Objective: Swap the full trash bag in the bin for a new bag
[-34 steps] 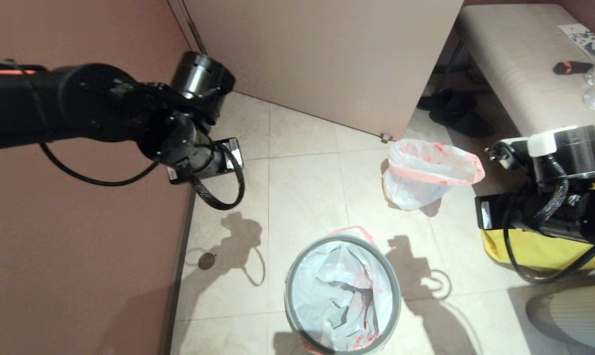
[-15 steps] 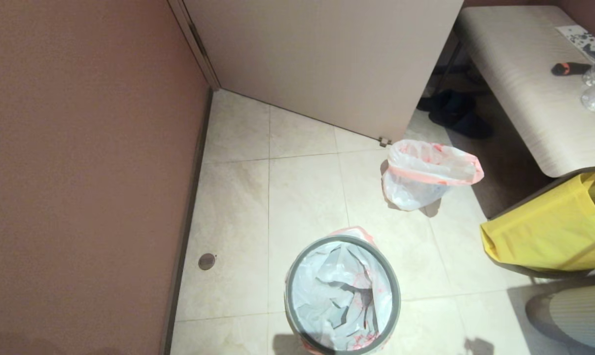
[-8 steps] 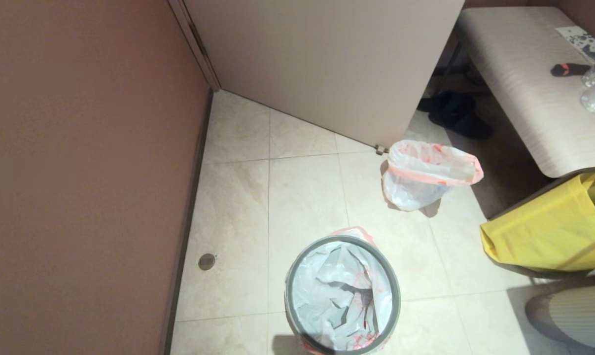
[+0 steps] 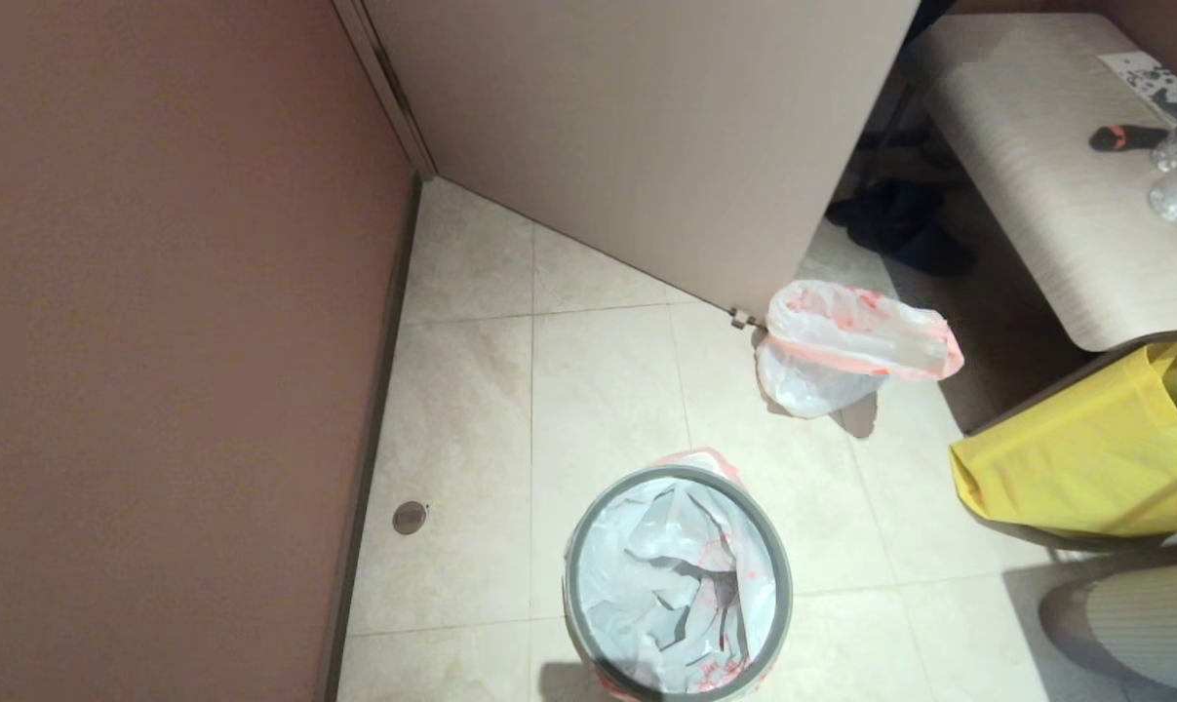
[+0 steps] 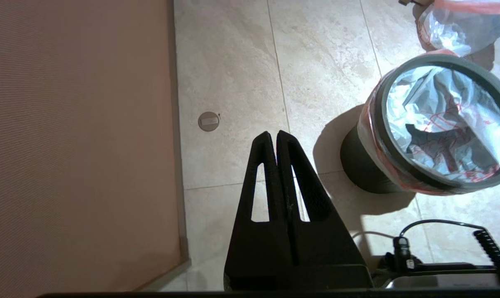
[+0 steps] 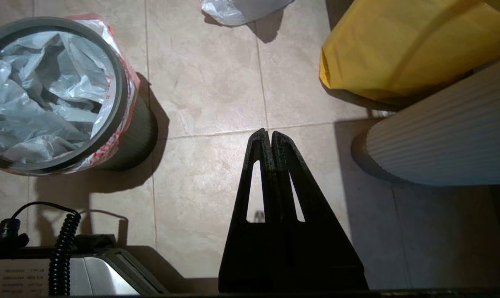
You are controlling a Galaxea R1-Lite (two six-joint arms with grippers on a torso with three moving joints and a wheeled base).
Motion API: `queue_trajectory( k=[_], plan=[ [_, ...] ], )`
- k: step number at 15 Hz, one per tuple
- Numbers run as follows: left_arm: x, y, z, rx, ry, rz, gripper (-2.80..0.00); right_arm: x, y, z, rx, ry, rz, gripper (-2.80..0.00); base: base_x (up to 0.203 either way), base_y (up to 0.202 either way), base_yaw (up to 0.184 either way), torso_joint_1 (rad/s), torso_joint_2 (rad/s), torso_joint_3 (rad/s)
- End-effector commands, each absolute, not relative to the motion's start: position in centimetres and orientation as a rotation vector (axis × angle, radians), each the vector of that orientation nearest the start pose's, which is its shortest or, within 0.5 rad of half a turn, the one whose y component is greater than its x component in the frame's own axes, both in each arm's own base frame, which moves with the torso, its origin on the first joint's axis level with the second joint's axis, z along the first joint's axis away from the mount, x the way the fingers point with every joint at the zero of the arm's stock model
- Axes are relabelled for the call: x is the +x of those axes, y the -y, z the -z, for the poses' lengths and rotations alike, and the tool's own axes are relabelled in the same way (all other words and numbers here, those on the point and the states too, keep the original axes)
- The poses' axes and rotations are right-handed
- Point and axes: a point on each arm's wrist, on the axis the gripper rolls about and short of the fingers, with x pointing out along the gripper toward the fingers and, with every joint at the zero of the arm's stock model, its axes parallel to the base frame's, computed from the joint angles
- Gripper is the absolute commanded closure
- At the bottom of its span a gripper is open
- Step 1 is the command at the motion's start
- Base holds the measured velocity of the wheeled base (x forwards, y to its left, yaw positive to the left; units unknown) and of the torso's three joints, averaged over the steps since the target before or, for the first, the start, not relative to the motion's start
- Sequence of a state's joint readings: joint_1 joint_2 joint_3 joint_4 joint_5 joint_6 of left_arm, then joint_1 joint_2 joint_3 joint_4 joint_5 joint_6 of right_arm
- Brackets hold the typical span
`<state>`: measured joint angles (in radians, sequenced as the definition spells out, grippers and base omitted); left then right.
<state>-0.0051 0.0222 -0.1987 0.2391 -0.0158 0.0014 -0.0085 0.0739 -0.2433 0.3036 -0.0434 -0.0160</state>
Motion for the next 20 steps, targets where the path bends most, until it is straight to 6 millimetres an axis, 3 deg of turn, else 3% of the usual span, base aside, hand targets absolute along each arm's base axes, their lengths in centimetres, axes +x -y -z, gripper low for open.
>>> queue_trajectory(
  k=[1, 9, 20],
  plan=[
    [-3.5, 0.0, -9.1, 0.018, -0.067, 0.029, 0.00, -3.3, 0.0, -8.3, -0.022, -0.124, 0.031, 0.00, 0.000, 0.000, 0.000, 0.000, 0.00, 0.000],
    [-2.3, 0.1, -7.4, 0.112, -0.013, 0.054, 0.00, -2.6, 0.0, -7.5, -0.032, -0.064, 0.017, 0.00, 0.000, 0.000, 0.000, 0.000, 0.00, 0.000],
    [-2.3, 0.1, -7.5, 0.101, -0.008, 0.047, 0.00, -2.6, 0.0, -7.6, -0.012, -0.060, 0.020, 0.00, 0.000, 0.000, 0.000, 0.000, 0.00, 0.000]
  ],
)
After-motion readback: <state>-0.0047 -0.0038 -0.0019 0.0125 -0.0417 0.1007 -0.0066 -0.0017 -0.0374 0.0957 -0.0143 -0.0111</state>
